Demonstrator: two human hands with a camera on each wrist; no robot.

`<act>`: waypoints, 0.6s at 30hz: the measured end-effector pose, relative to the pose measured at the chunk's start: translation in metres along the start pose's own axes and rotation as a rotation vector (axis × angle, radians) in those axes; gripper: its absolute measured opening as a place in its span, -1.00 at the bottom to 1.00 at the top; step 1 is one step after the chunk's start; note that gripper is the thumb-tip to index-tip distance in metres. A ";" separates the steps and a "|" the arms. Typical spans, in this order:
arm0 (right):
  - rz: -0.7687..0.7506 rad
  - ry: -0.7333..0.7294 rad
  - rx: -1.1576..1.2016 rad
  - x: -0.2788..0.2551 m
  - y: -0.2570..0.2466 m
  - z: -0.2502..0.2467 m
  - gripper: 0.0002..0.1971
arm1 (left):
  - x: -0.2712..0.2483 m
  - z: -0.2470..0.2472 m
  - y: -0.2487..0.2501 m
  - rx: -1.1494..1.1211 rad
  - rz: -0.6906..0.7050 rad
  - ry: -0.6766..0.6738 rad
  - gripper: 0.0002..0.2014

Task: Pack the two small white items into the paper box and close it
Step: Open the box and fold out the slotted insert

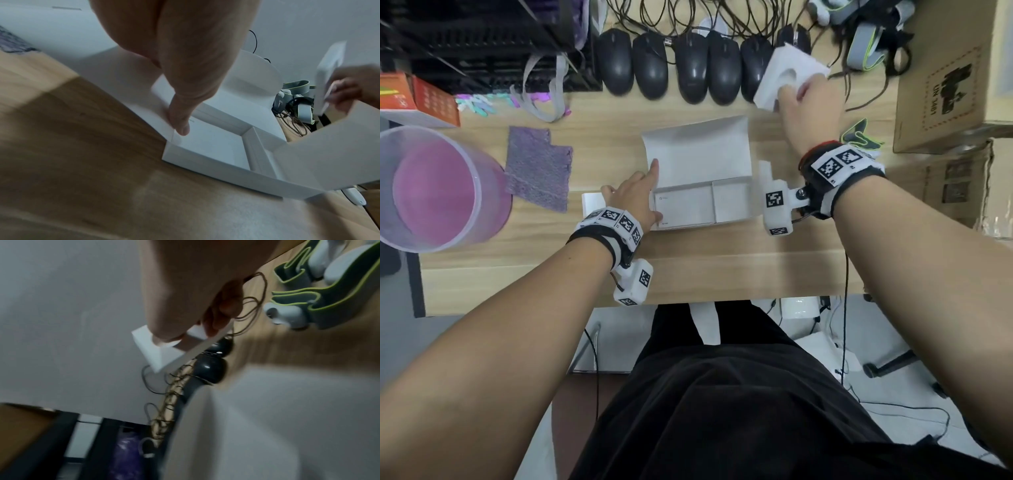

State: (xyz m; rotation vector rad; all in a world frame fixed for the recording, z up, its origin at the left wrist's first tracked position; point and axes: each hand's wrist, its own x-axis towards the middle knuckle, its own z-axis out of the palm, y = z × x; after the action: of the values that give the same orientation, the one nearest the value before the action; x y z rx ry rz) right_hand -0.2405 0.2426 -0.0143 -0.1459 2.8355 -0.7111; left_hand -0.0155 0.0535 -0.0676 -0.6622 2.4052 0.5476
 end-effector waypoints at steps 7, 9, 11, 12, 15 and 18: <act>-0.292 -0.685 0.489 -0.083 -0.076 -0.010 -0.81 | 0.002 -0.003 0.008 0.038 -0.009 -0.032 -0.10; -0.219 -0.840 0.513 -0.102 -0.075 0.011 -0.77 | 0.001 -0.003 0.009 0.053 -0.035 -0.029 -0.37; -0.160 -0.905 0.440 -0.112 -0.064 0.032 -0.73 | 0.001 -0.005 0.009 0.000 -0.057 -0.010 -0.61; -0.132 -0.913 0.396 -0.115 -0.057 0.040 -0.71 | 0.001 -0.004 0.008 -0.048 -0.053 0.000 -0.65; -0.105 -0.867 0.246 -0.120 -0.039 0.057 -0.68 | -0.002 -0.003 0.001 -0.161 -0.029 -0.015 -0.39; -0.109 -0.753 0.083 -0.122 -0.028 0.065 -0.69 | -0.010 -0.006 -0.005 -0.232 0.005 -0.007 -0.12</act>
State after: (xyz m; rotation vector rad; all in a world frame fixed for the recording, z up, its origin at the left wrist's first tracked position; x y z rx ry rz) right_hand -0.1055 0.2069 -0.0344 -0.4508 2.0880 -0.6216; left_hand -0.0081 0.0498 -0.0576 -0.7492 2.3583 0.8380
